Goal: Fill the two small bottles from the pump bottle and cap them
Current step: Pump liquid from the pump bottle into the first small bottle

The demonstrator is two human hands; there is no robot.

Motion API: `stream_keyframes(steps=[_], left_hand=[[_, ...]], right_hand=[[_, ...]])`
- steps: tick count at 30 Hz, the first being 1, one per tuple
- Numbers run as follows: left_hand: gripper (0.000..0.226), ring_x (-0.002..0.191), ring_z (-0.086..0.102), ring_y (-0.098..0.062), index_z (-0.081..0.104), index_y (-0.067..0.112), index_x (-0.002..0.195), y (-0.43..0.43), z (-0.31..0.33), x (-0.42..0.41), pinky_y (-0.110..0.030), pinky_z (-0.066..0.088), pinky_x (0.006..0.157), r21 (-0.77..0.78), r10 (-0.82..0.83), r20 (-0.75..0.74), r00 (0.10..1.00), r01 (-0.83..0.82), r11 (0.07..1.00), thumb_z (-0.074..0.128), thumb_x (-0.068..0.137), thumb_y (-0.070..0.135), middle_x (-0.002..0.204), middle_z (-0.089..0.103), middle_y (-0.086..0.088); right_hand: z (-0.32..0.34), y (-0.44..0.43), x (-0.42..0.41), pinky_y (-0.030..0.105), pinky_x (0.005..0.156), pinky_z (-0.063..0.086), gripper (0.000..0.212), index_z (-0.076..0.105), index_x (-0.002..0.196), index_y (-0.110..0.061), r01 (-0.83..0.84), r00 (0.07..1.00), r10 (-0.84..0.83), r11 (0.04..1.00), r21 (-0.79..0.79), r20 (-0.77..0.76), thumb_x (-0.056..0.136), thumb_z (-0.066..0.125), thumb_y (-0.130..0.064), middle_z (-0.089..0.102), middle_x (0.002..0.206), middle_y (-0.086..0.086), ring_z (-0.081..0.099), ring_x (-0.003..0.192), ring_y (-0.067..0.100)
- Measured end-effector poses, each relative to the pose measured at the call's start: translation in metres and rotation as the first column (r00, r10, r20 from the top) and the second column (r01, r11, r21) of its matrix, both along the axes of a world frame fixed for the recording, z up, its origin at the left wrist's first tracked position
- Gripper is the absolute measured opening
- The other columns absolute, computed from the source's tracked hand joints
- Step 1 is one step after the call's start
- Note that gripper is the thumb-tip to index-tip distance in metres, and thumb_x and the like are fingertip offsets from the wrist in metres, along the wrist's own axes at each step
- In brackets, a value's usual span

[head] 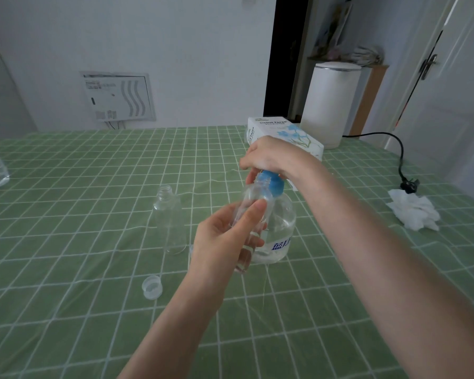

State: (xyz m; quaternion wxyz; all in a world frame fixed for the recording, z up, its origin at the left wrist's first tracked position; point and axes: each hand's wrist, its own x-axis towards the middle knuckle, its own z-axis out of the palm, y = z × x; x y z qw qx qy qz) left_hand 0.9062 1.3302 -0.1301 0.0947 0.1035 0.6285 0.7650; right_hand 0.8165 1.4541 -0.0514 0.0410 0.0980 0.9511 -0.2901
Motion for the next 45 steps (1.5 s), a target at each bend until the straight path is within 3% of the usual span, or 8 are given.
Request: stream_keyframes(steps=[5, 18, 24, 30, 33, 38, 42, 45], left_hand=[[0.041, 0.050, 0.059, -0.002, 0.073, 0.024, 0.084, 0.001, 0.000, 0.001, -0.014, 0.041, 0.041, -0.006, 0.001, 0.008, 1.000, -0.001, 1.000, 0.066, 0.059, 0.055, 0.067, 0.071, 0.006], [0.041, 0.051, 0.059, -0.003, 0.073, 0.024, 0.091, 0.000, 0.002, 0.002, -0.016, 0.040, 0.040, 0.022, -0.006, -0.012, 1.000, 0.006, 1.000, 0.067, 0.062, 0.053, 0.069, 0.071, 0.005], [0.037, 0.053, 0.061, -0.002, 0.076, 0.032, 0.083, 0.000, 0.002, 0.001, -0.014, 0.042, 0.043, 0.012, 0.000, -0.021, 1.000, 0.000, 1.000, 0.066, 0.057, 0.057, 0.073, 0.073, 0.005], [0.041, 0.050, 0.060, -0.003, 0.075, 0.026, 0.077, 0.001, 0.000, 0.001, -0.014, 0.041, 0.040, 0.002, 0.006, 0.007, 1.000, -0.006, 1.000, 0.067, 0.054, 0.059, 0.069, 0.072, 0.004], [0.042, 0.051, 0.060, -0.003, 0.075, 0.025, 0.080, 0.001, -0.001, 0.000, -0.015, 0.042, 0.041, 0.006, 0.003, 0.005, 1.000, -0.003, 1.000, 0.067, 0.055, 0.058, 0.070, 0.072, 0.004], [0.038, 0.055, 0.063, -0.003, 0.075, 0.030, 0.080, 0.001, 0.000, 0.000, -0.014, 0.043, 0.043, -0.007, 0.008, -0.019, 1.000, -0.009, 1.000, 0.065, 0.057, 0.059, 0.074, 0.074, 0.004], [0.036, 0.056, 0.063, -0.003, 0.074, 0.035, 0.081, 0.000, 0.001, 0.000, -0.013, 0.043, 0.045, -0.011, 0.011, -0.030, 0.999, -0.011, 1.000, 0.064, 0.058, 0.060, 0.075, 0.074, 0.005], [0.038, 0.057, 0.063, -0.003, 0.074, 0.035, 0.081, 0.000, 0.001, 0.001, -0.013, 0.043, 0.045, -0.016, 0.011, -0.036, 0.999, -0.012, 1.000, 0.064, 0.056, 0.062, 0.075, 0.074, 0.005]], right_hand=[[-0.005, 0.000, 0.000, 0.040, 0.101, 0.047, 0.041, 0.056, 0.130, -0.006, 0.004, 1.000, -0.004, 1.000, -0.014, 0.007, 0.093, 0.057, -0.025, 0.067, 0.119, 0.014, 0.063, 0.111, 0.030], [0.006, 0.003, -0.001, 0.028, 0.072, 0.044, 0.030, 0.063, 0.115, -0.008, 0.010, 0.996, -0.008, 1.000, 0.023, -0.086, 0.089, 0.058, -0.022, 0.074, 0.104, 0.009, 0.059, 0.084, 0.021], [0.004, 0.001, -0.001, 0.027, 0.067, 0.042, 0.032, 0.061, 0.120, -0.009, 0.002, 0.999, -0.003, 1.000, -0.018, -0.033, 0.091, 0.058, -0.022, 0.074, 0.107, 0.009, 0.064, 0.101, 0.021], [-0.004, 0.001, -0.003, 0.039, 0.096, 0.051, 0.039, 0.059, 0.125, -0.007, 0.000, 1.000, 0.000, 1.000, -0.031, 0.017, 0.089, 0.061, -0.022, 0.068, 0.116, 0.013, 0.065, 0.107, 0.030], [-0.006, 0.001, -0.003, 0.041, 0.098, 0.050, 0.040, 0.059, 0.126, -0.008, -0.001, 1.000, 0.001, 1.000, -0.024, 0.011, 0.089, 0.061, -0.023, 0.068, 0.115, 0.013, 0.065, 0.107, 0.031], [0.000, 0.003, -0.001, 0.030, 0.074, 0.046, 0.033, 0.062, 0.118, -0.008, 0.005, 0.999, -0.005, 1.000, -0.003, -0.054, 0.090, 0.057, -0.024, 0.072, 0.109, 0.010, 0.061, 0.090, 0.022], [0.007, 0.004, 0.000, 0.030, 0.080, 0.048, 0.029, 0.064, 0.112, -0.006, 0.009, 0.996, -0.007, 1.000, 0.025, -0.089, 0.090, 0.055, -0.021, 0.074, 0.102, 0.010, 0.064, 0.091, 0.021], [0.006, 0.003, -0.001, 0.027, 0.068, 0.043, 0.029, 0.063, 0.114, -0.008, 0.007, 0.998, -0.005, 1.000, 0.027, -0.068, 0.089, 0.055, -0.021, 0.073, 0.105, 0.009, 0.059, 0.082, 0.021]])
